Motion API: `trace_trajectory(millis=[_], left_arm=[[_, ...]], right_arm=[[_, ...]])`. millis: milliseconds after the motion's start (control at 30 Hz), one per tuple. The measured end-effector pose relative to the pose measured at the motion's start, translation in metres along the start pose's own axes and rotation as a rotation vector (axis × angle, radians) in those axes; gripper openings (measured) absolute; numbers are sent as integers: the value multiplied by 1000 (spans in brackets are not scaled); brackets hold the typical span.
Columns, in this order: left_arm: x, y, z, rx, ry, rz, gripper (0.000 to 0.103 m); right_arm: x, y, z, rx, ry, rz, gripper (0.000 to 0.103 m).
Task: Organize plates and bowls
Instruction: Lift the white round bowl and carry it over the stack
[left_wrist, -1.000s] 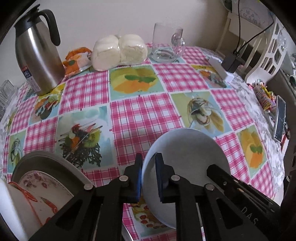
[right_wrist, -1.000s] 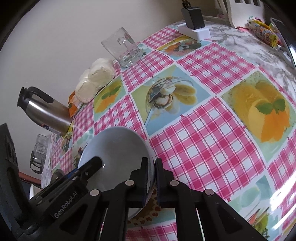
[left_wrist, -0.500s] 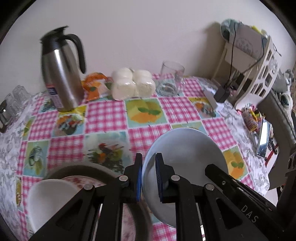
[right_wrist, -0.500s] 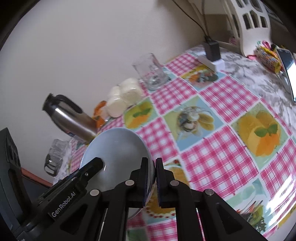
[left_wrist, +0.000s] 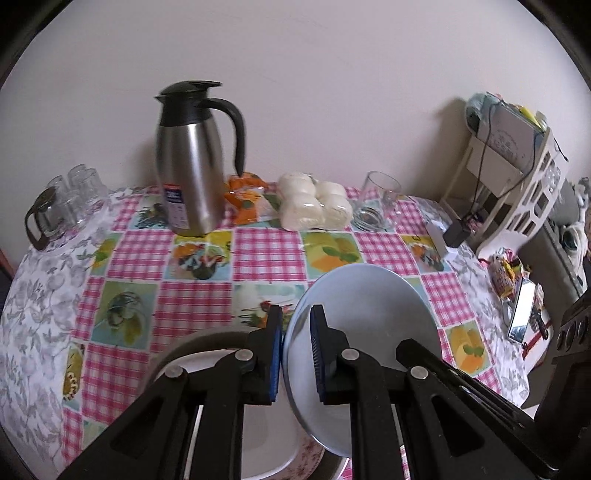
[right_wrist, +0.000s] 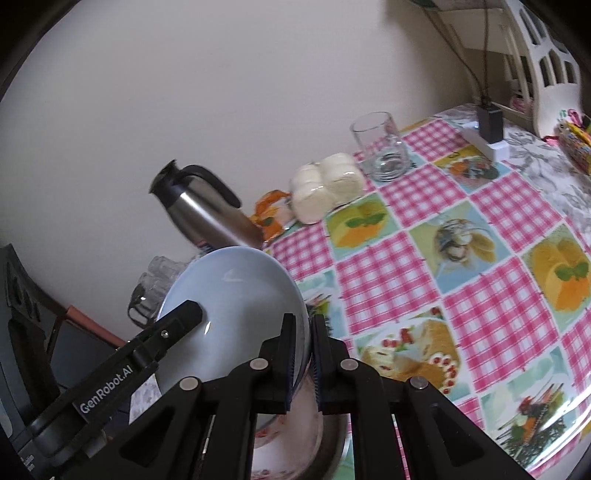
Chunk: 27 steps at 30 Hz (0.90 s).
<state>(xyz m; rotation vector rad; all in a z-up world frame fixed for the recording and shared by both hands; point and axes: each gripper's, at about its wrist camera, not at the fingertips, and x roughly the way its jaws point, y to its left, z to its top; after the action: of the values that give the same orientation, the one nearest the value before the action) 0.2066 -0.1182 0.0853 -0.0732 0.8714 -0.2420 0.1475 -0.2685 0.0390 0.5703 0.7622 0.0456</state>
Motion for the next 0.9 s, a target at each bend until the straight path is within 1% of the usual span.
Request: trace_trajectory(millis=[133, 400, 500, 767, 900], left_arm=[[-10, 13, -2, -17, -11, 21, 14], [-20, 41, -10, -73, -7, 33, 14], [-22, 49, -13, -87, -5, 45, 14], [-21, 76, -24, -142, 24, 47, 14], [-15, 86, -31, -170, 62, 42, 14]], right_arm=[[3, 17, -4, -23, 11, 16, 10], [9, 37, -13, -52, 39, 45, 10], [12, 47, -18, -75, 51, 49, 11], [22, 63, -31, -108, 95, 55, 11], [28, 71, -37, -139, 117, 44, 12]])
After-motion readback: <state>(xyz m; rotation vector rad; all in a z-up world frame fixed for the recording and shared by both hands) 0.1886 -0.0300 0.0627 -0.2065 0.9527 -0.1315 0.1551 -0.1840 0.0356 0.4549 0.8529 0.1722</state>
